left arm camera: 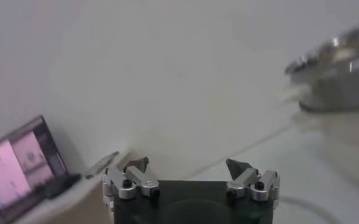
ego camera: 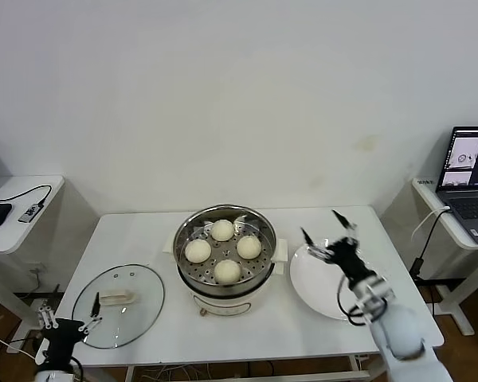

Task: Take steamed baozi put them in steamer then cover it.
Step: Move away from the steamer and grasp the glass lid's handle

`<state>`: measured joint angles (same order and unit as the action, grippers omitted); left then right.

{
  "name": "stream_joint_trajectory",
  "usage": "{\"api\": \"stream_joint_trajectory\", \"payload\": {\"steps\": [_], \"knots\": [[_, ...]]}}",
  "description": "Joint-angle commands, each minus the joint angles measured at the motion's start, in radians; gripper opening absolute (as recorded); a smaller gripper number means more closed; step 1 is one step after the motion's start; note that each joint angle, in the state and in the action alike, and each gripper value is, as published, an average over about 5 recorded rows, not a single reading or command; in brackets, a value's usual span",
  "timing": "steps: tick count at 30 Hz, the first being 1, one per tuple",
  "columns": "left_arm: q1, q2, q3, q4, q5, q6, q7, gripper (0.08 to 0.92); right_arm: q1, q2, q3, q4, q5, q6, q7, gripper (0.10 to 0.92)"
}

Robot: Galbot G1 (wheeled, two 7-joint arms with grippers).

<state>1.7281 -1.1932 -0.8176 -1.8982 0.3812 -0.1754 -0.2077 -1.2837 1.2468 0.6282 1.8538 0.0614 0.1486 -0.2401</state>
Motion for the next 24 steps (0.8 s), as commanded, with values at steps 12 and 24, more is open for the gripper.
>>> {"api": "stream_joint_trajectory", "payload": {"steps": [12, 24], "knots": [[-0.083, 0.077, 0.002, 0.179, 0.852, -0.058, -0.004, 0.823, -0.201, 0.154, 0.321, -0.022, -0.071, 0.046, 0.116, 0.823], [-0.250, 0.098, 0.100, 0.324, 0.888, -0.049, 0.004, 0.823, -0.206, 0.137, 0.331, -0.041, -0.091, 0.051, 0.114, 0.823]]}}
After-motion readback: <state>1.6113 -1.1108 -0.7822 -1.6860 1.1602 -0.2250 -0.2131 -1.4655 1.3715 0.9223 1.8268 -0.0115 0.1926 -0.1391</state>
